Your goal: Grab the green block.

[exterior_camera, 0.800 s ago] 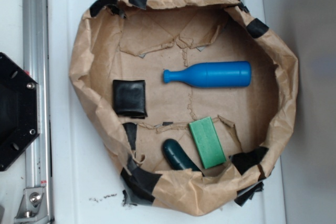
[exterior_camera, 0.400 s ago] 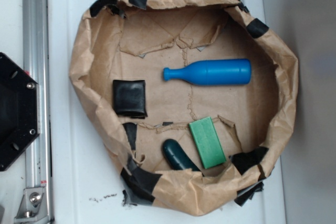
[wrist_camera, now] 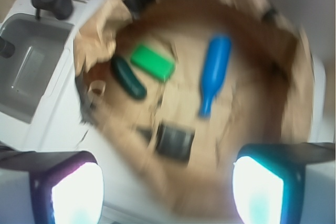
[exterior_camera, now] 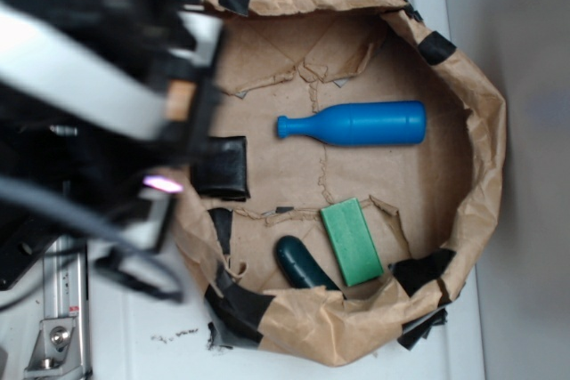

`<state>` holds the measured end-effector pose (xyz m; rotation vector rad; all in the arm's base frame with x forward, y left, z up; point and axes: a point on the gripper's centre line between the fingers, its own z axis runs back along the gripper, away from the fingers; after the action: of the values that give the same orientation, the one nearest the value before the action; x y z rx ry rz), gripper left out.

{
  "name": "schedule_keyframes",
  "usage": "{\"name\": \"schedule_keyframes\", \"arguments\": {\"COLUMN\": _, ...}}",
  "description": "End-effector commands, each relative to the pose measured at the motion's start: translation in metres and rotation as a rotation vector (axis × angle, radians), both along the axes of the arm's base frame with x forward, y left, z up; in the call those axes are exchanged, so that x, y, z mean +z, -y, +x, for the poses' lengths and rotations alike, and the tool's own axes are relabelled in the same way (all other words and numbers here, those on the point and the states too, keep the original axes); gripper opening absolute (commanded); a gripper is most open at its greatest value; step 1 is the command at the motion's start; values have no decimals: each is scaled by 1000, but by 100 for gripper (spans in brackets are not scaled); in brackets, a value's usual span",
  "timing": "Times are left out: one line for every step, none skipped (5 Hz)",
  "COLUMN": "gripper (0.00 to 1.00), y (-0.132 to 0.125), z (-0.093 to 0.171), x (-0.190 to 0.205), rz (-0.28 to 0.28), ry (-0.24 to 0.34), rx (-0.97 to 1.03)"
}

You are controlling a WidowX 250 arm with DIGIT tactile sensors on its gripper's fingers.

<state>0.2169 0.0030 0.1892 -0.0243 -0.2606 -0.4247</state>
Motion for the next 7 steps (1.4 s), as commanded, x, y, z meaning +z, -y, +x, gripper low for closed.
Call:
{"name": "schedule_keyframes", "arguments": {"gripper": 100, "y": 18, "z": 64, "x": -47, "rz": 136, "ry": 66, "rx": -334}}
{"name": "schedule_keyframes", "arguments": {"gripper": 100, "y": 23, "z": 70, "x": -75, "rz": 159, "ry": 29, "rx": -430}}
{"name": "schedule_keyframes", "arguments": {"gripper": 100, "y": 24, "z": 74, "x": -101, "rz": 147, "ry": 27, "rx": -510}}
{"name": "schedule_keyframes", "arguments": {"gripper": 100, "y": 40, "z": 69, "x": -117, "rz": 155, "ry": 33, "rx": -612}}
{"name": "schedule_keyframes", "arguments": {"gripper": 100, "y": 50, "z": 67, "x": -137, "rz": 196, "ry": 9, "rx": -655}}
{"name": "schedule_keyframes", "arguments": {"gripper": 100, "y": 58, "z": 72, "x": -154, "rz": 207, "ry": -19, "rx": -693}}
{"name": "schedule_keyframes", "arguments": {"gripper": 100, "y": 66, "z": 74, "x": -163, "rz": 201, "ry": -22, "rx": -727}}
